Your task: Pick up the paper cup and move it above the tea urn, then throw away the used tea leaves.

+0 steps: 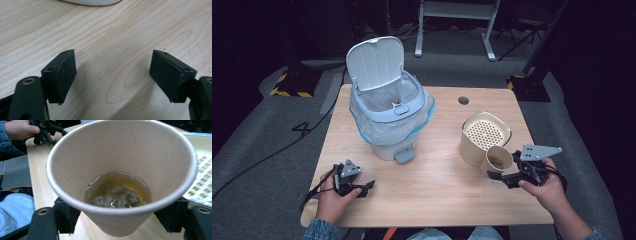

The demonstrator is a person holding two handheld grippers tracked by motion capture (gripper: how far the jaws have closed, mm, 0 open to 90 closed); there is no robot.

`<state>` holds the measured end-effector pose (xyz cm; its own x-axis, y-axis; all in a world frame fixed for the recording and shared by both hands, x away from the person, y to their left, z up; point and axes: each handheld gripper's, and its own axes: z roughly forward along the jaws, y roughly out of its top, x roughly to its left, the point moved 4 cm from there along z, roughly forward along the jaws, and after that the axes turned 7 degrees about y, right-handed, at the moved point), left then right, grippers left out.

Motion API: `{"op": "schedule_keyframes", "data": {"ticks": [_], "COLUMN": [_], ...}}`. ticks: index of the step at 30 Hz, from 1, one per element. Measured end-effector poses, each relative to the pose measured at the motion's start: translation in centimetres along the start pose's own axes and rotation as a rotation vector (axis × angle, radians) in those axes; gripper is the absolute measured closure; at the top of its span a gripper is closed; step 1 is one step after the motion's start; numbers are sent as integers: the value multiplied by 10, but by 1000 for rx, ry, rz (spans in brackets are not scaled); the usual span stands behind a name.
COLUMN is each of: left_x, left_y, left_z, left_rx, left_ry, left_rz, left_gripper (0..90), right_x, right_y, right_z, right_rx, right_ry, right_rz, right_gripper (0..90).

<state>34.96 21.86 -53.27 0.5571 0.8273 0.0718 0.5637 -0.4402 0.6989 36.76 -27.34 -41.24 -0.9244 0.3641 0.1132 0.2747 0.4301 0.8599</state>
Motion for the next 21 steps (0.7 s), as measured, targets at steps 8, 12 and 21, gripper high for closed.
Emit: {"op": "schedule_keyframes", "data": {"ticks": [8, 12, 21], "left_x": [0, 0, 0], "left_y": [0, 0, 0], "left_z": [0, 0, 0], "left_rx": [0, 0, 0], "left_ry": [0, 1, 2], "left_rz": [0, -1, 0], "left_gripper": [218, 219, 219], "right_x": [-8, -13, -43], "right_y": [24, 34, 48], "right_z": [-10, -12, -9], "right_rx": [-26, -33, -31], "right_ry": [-32, -45, -74], "right_rz": [-8, -8, 10], "right_gripper": [297, 297, 297]}}
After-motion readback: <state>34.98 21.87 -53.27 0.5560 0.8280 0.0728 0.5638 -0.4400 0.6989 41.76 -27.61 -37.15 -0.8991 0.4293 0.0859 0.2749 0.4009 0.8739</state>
